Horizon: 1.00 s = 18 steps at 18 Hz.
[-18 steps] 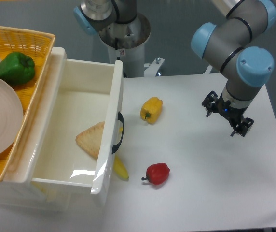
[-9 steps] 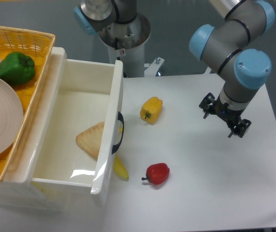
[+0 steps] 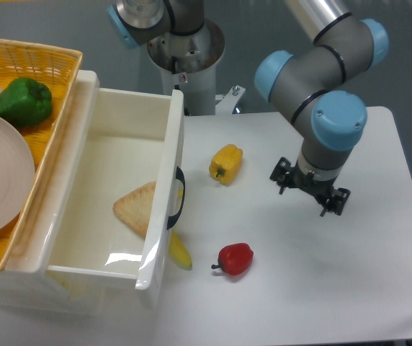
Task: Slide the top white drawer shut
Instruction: 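Move the gripper toward the open white drawer's front panel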
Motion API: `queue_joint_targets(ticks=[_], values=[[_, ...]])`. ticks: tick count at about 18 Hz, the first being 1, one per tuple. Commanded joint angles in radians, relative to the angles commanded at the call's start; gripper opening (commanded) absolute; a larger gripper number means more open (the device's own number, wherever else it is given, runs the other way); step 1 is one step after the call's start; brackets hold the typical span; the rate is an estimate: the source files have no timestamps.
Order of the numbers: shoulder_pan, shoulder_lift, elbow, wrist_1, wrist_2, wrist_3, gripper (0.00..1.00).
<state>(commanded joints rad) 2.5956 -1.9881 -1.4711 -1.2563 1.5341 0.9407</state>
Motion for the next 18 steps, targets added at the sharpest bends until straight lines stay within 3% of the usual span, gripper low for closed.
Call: queue_joint_targets(ticks=[2, 4, 5, 9, 11, 18], values=[[-0.011, 0.002, -0.002, 0.0, -0.063, -0.093, 0.65], [-0.015, 0.0, -0.006, -0.003, -0.098, -0.135, 0.29], [-0.023, 0.002, -0.018, -0.003, -0.104, -0.14, 0.21], [-0.023, 0.008, -0.041, -0.006, -0.143, -0.141, 0.17], [-0.023, 0.02, -0.052, -0.014, -0.176, -0.157, 0.0], [-0.025, 0.081, -0.078, -0.078, -0.297, -0.206, 0.0]])
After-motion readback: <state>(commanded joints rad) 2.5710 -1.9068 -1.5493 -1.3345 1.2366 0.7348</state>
